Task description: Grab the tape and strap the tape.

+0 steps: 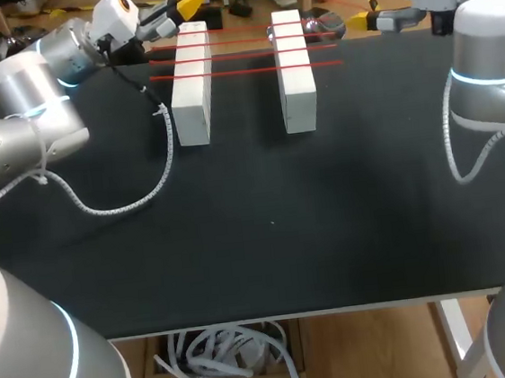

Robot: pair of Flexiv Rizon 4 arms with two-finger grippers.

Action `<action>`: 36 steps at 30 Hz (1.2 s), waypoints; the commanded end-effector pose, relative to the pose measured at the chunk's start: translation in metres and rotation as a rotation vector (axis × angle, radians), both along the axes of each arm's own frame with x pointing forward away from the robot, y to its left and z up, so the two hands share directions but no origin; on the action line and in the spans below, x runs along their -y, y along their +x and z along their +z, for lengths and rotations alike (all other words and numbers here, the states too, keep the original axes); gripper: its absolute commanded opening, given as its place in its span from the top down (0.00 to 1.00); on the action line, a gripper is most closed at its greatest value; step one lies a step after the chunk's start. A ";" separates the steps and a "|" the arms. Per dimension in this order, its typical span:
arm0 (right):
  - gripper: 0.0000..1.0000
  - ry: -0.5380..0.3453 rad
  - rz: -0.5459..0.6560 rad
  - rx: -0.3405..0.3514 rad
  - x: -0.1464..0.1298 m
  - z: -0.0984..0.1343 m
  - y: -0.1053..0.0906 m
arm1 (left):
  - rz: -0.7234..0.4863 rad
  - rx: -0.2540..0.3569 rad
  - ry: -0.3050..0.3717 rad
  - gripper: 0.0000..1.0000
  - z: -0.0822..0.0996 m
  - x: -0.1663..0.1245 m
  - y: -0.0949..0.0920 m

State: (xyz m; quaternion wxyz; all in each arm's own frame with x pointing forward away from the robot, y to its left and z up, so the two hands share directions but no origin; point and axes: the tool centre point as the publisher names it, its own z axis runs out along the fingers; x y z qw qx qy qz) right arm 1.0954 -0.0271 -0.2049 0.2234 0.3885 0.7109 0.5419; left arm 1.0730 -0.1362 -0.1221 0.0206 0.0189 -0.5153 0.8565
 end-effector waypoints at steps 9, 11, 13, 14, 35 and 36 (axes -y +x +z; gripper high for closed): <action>0.00 0.495 -0.350 -0.352 0.001 0.000 -0.054 | -0.004 0.001 -0.002 1.00 -0.001 0.000 0.001; 0.00 0.503 -0.365 -0.373 0.002 -0.001 -0.058 | -0.004 0.001 -0.002 1.00 -0.001 0.000 0.001; 0.00 0.492 -0.378 -0.409 0.003 -0.001 -0.062 | -0.004 0.001 -0.002 1.00 -0.001 0.000 0.001; 0.00 0.490 -0.393 -0.423 0.002 0.000 -0.064 | -0.004 0.001 -0.002 1.00 -0.001 0.000 0.001; 0.00 0.666 -0.469 -0.454 -0.007 0.017 -0.065 | -0.004 0.001 -0.002 1.00 -0.001 0.000 0.001; 0.00 0.729 -0.502 -0.485 -0.008 0.017 -0.065 | -0.004 0.001 -0.002 1.00 -0.001 0.000 0.001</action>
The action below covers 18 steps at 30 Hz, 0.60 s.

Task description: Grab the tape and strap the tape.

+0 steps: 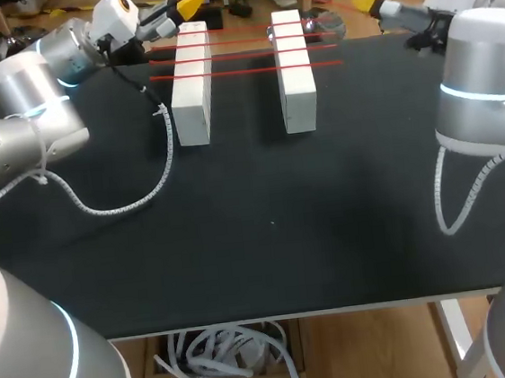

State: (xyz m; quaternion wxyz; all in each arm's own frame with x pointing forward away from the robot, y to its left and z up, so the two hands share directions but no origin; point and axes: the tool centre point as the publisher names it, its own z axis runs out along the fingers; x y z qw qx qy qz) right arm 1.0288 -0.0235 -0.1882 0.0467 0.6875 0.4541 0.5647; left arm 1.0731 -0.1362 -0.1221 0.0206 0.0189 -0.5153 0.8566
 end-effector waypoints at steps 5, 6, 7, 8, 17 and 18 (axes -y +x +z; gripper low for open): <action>0.00 0.276 -0.343 0.057 0.002 0.001 0.002 | -0.004 0.001 -0.001 1.00 -0.001 0.000 0.001; 0.00 0.308 -0.393 0.074 0.005 0.001 0.002 | -0.004 0.001 -0.001 1.00 -0.001 0.000 0.001; 0.00 0.315 -0.408 0.089 0.005 0.002 0.002 | -0.004 0.001 -0.001 1.00 -0.001 0.000 0.001; 0.00 0.345 -0.444 0.109 0.007 0.002 0.003 | -0.004 0.001 -0.001 1.00 -0.001 0.000 0.001; 0.00 0.462 -0.423 0.286 0.015 0.005 0.017 | -0.004 0.001 -0.001 1.00 -0.001 0.000 0.001; 0.00 0.474 -0.441 0.294 0.016 0.005 0.020 | -0.004 0.001 -0.001 1.00 -0.001 0.000 0.001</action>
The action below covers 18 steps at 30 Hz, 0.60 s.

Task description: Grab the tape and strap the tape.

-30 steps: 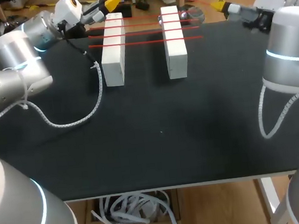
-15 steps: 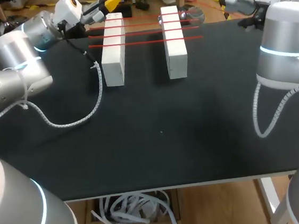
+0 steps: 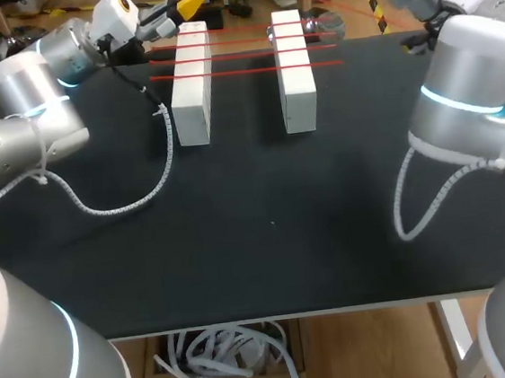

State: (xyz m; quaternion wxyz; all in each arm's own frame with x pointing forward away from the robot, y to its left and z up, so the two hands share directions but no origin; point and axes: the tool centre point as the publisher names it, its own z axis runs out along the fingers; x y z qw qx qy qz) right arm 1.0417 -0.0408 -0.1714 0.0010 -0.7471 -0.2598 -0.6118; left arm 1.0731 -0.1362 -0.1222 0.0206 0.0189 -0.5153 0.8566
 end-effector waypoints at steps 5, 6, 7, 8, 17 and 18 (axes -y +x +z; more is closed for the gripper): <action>0.00 0.102 -0.257 0.301 0.003 -0.009 0.017 | -0.004 0.001 -0.001 1.00 -0.001 0.000 0.001; 0.00 0.102 -0.259 0.311 0.003 -0.008 0.019 | -0.004 0.001 -0.001 1.00 -0.001 0.000 0.001; 0.00 0.106 -0.257 0.317 0.002 -0.007 0.021 | -0.004 0.001 -0.001 1.00 -0.001 0.000 0.001; 0.00 0.100 -0.247 0.323 0.001 -0.006 0.022 | -0.004 0.001 -0.001 1.00 -0.001 0.000 0.001; 0.00 0.122 -0.232 0.281 -0.023 -0.007 0.007 | -0.004 0.001 -0.001 1.00 -0.001 0.000 0.001; 0.00 0.124 -0.241 0.276 -0.023 -0.008 0.005 | -0.004 0.001 -0.001 1.00 -0.001 0.000 0.001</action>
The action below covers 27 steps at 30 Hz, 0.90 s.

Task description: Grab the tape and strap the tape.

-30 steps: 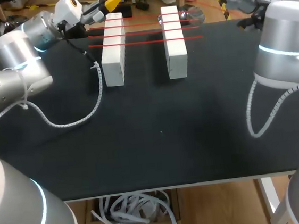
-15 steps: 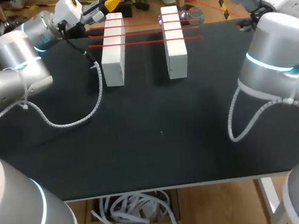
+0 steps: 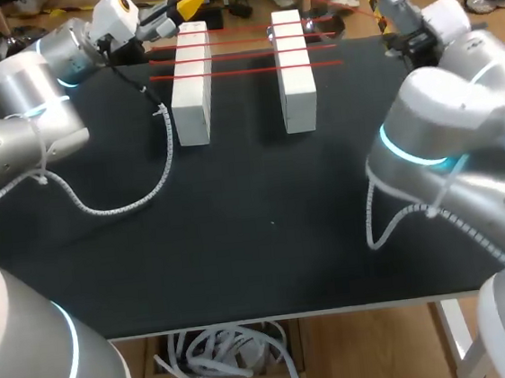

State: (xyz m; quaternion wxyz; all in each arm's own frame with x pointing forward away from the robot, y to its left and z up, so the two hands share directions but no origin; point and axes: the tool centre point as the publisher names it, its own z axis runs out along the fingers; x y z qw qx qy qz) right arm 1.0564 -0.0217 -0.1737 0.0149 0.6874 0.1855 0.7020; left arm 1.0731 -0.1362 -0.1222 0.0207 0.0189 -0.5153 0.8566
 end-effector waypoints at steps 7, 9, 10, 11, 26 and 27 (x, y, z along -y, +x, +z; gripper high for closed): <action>0.00 0.143 -0.293 0.008 0.007 -0.010 -0.011 | -0.004 0.001 -0.001 1.00 -0.001 0.000 0.001; 0.00 0.156 -0.324 0.015 0.010 -0.007 -0.011 | -0.004 0.001 -0.001 1.00 -0.001 0.000 0.001; 0.00 0.157 -0.317 0.017 0.011 -0.006 -0.011 | -0.004 0.001 -0.001 1.00 -0.001 0.000 0.001; 0.00 0.166 -0.327 0.007 0.012 -0.005 -0.010 | -0.004 0.001 -0.001 1.00 -0.001 0.000 0.001; 0.00 0.027 -0.207 0.029 0.015 0.001 -0.012 | -0.004 0.001 -0.001 1.00 -0.001 0.000 0.001; 0.00 0.027 -0.207 0.029 0.015 0.001 -0.012 | -0.004 0.001 -0.001 1.00 -0.001 0.000 0.001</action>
